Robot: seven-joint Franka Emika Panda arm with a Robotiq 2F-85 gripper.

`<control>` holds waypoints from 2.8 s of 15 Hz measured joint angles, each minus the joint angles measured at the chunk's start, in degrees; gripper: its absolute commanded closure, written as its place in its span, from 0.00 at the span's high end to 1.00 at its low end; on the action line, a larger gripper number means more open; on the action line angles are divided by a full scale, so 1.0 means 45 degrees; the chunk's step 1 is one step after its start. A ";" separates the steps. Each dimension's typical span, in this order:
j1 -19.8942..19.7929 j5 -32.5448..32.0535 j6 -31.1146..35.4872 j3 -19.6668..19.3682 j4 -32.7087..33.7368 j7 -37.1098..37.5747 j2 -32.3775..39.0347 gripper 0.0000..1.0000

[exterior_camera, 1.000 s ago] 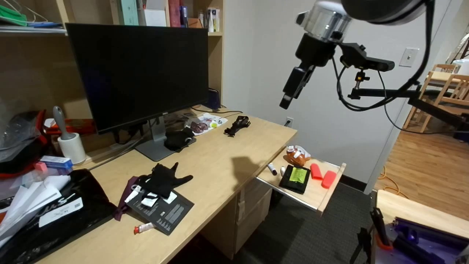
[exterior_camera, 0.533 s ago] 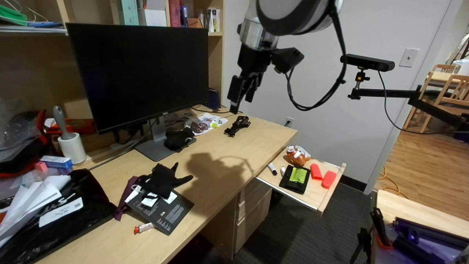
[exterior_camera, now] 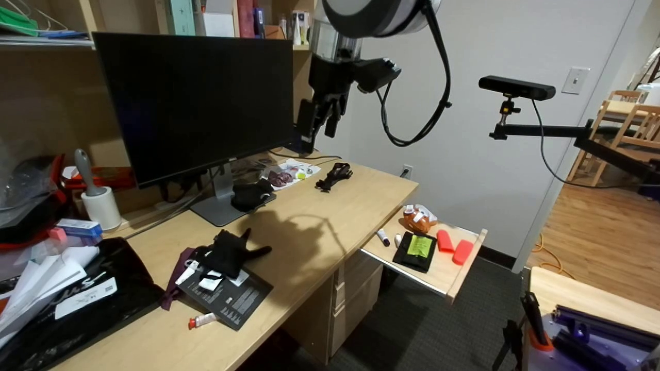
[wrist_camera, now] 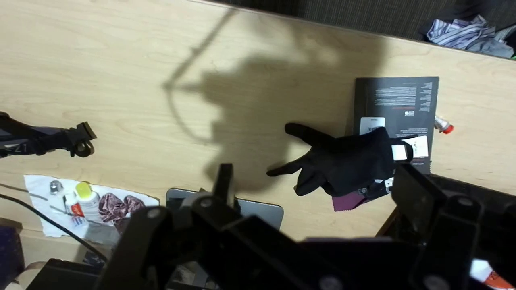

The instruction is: Take the papers on the black object and move them to the right on the desk

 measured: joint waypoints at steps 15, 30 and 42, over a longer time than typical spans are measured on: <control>0.1955 -0.0751 -0.0384 0.2759 0.4396 -0.2413 0.3930 1.00; 0.3355 -0.8217 0.2640 0.1476 0.5849 -0.1432 0.6669 1.00; 0.4854 -1.2435 0.5759 -0.0044 0.7205 0.1268 0.8030 1.00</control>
